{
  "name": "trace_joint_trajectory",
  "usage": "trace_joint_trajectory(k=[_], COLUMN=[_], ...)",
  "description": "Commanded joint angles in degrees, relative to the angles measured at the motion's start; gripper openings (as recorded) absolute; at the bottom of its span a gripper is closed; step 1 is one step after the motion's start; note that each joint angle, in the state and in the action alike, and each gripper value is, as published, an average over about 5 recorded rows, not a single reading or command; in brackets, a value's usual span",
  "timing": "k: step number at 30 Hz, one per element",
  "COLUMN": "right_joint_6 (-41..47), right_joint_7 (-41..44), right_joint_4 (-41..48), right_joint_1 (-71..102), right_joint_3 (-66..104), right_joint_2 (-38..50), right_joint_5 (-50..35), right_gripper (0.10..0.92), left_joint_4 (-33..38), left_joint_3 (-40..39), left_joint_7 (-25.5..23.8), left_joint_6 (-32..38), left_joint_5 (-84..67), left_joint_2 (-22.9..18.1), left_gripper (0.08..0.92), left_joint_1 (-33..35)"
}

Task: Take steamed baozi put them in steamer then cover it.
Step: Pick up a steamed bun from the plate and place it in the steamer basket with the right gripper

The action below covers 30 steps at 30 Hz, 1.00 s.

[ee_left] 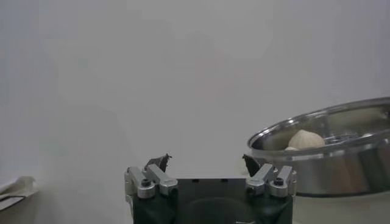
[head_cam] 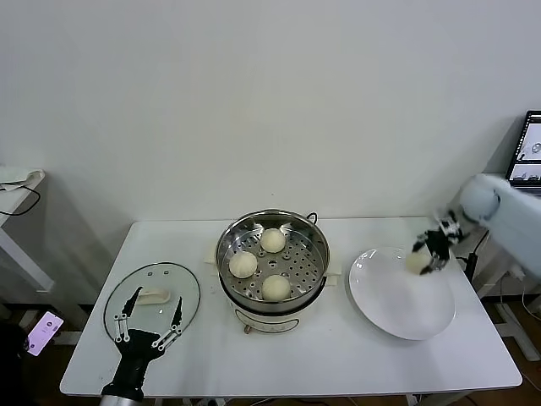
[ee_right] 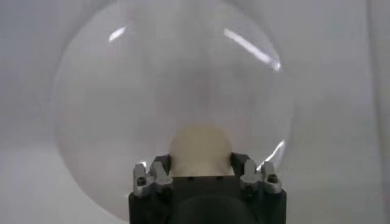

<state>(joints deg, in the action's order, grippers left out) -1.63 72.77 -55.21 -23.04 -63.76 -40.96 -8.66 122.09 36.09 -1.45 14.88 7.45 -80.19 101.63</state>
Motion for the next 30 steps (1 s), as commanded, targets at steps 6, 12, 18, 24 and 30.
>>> trace_joint_trajectory(k=[6,12,18,24,30], right_joint_6=[12.26,16.90,18.73,19.24,19.21], right_joint_7=[5.46,-1.16,-5.40,-7.24,-8.91], right_joint_4=[-23.52,-27.83,-26.82,-22.25,-18.54], right_joint_1=[-31.54,-30.56,-27.20,-22.57,-19.12], right_joint_3=[-21.59,-24.03,-26.08,-26.42,-26.14], right_joint_2=[-9.35,-15.56,-21.09,-24.90,-26.99], right_joint_5=[-20.31,-24.84,-25.40,-23.28,-22.66], right_gripper=[0.668,0.670,0.670,0.670,0.668], left_joint_4=[0.77,0.62,0.60,0.44,0.15], left_joint_3=[-0.22,-0.25,-0.11,0.23,0.80], left_joint_7=[0.26,0.47,0.60,0.76,0.83], left_joint_6=[0.38,0.36,0.37,0.33,0.33], left_joint_5=[0.84,1.02,0.98,0.87,0.64], left_joint_2=[0.26,0.20,0.09,-0.12,0.07], left_gripper=[0.823,0.823,0.823,0.823,0.823], left_joint_1=[0.06,-0.07,-0.18,-0.61,-1.06])
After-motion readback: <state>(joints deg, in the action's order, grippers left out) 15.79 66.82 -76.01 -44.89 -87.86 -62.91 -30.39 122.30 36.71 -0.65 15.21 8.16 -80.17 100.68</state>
